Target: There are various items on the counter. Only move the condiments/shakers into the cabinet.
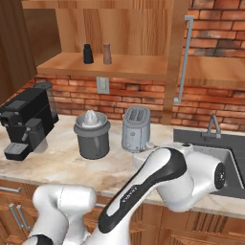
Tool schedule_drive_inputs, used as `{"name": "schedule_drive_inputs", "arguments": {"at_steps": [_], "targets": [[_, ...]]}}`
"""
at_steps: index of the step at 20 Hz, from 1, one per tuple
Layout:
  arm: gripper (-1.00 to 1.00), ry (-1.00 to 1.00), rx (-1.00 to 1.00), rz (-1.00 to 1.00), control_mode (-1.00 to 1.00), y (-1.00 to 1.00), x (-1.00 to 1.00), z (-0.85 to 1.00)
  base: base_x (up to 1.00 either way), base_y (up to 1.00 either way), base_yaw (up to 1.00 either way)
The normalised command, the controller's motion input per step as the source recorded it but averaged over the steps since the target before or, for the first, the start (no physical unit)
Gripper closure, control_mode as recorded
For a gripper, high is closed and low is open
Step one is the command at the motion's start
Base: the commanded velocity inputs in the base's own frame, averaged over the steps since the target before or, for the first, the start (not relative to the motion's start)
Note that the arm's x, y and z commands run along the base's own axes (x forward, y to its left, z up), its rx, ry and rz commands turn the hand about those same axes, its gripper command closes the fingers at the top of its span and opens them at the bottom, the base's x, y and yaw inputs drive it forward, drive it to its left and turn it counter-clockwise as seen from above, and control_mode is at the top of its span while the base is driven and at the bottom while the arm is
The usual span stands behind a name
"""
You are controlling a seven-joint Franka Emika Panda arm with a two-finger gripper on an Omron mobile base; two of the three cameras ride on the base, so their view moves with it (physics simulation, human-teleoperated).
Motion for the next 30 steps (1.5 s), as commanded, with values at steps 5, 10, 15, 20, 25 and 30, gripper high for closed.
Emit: {"name": "schedule_drive_inputs", "arguments": {"at_steps": [5,10,15,20,25,30], "targets": [[1.0,-0.02,-0.02,-0.11,-1.0,0.43,-0.53,1.0,0.0,0.0,0.0],[1.0,0.0,-0.15,-0.03,-1.0,0.56,-0.22,1.0,0.0,0.0,0.0],[1.0,-0.02,-0.19,0.0,-1.0,0.37,-0.03,1.0,0.0,0.0,0.0],[1.0,-0.09,-0.16,0.0,-1.0,0.17,0.06,0.91,0.0,0.0,0.0],[1.0,0.0,0.0,0.0,-1.0,0.01,0.18,0.44,0.0,0.0,0.0],[1.0,-0.01,-0.02,0.0,-1.0,0.13,0.53,0.0,0.0,0.0,0.0]]}}
